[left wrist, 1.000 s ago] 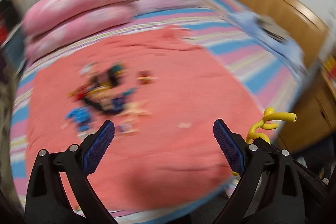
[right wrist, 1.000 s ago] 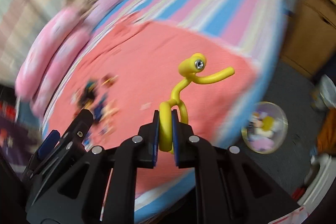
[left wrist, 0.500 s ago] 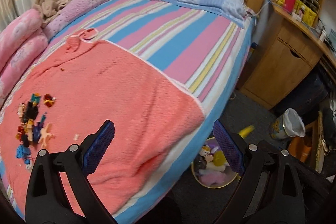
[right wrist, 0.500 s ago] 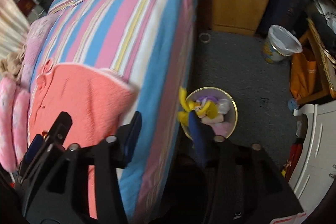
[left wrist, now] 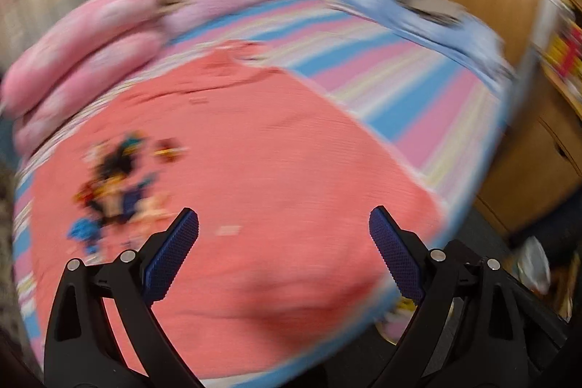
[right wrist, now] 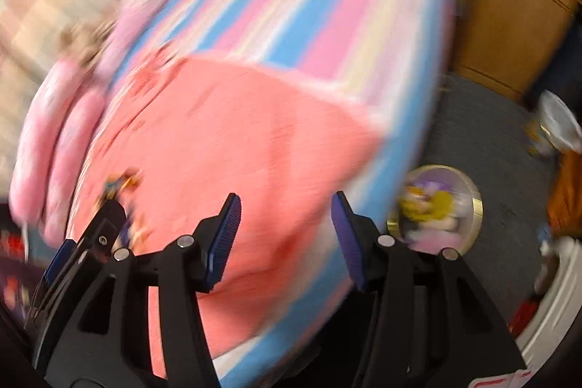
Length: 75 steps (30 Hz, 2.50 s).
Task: Collect trash
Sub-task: 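Return the right tool to the toys and grasp the blue block robot, then carry the blue block robot to the wastebasket and release it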
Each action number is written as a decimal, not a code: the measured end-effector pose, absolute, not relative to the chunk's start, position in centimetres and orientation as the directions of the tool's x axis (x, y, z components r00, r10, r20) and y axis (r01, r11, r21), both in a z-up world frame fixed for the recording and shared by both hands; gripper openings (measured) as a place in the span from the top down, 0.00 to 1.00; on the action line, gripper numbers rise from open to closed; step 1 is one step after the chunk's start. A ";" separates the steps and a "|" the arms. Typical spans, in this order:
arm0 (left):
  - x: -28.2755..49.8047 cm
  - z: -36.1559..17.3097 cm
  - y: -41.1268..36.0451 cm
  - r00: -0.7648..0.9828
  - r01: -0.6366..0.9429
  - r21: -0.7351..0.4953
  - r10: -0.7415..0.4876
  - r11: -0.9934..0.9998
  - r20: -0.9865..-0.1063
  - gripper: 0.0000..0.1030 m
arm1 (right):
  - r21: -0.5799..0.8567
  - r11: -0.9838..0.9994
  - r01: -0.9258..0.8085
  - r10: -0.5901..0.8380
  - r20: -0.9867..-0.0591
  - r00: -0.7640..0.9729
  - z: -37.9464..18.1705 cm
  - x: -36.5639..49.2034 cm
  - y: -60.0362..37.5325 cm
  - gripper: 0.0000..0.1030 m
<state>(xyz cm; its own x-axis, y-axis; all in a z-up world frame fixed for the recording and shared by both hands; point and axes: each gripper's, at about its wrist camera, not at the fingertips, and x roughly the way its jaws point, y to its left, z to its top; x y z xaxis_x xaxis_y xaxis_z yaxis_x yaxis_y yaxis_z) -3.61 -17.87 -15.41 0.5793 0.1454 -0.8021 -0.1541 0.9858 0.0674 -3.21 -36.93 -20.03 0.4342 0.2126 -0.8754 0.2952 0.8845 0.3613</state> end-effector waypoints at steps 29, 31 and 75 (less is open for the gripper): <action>-13.6 -22.9 19.3 0.148 -0.835 0.184 0.534 0.519 -0.833 0.10 | 0.264 0.818 -0.511 0.315 -0.949 0.014 -27.7 0.1 7.5 0.43; -13.2 -23.7 20.5 0.138 -0.845 0.170 0.515 0.507 -0.846 0.10 | 0.255 0.815 -0.521 0.303 -0.953 0.007 -28.2 0.4 8.6 0.41; -3.7 -14.7 3.8 0.570 -0.457 -0.058 0.241 0.888 -0.786 0.10 | 0.307 0.948 -0.082 0.315 -0.880 0.355 -17.3 3.1 -12.5 0.57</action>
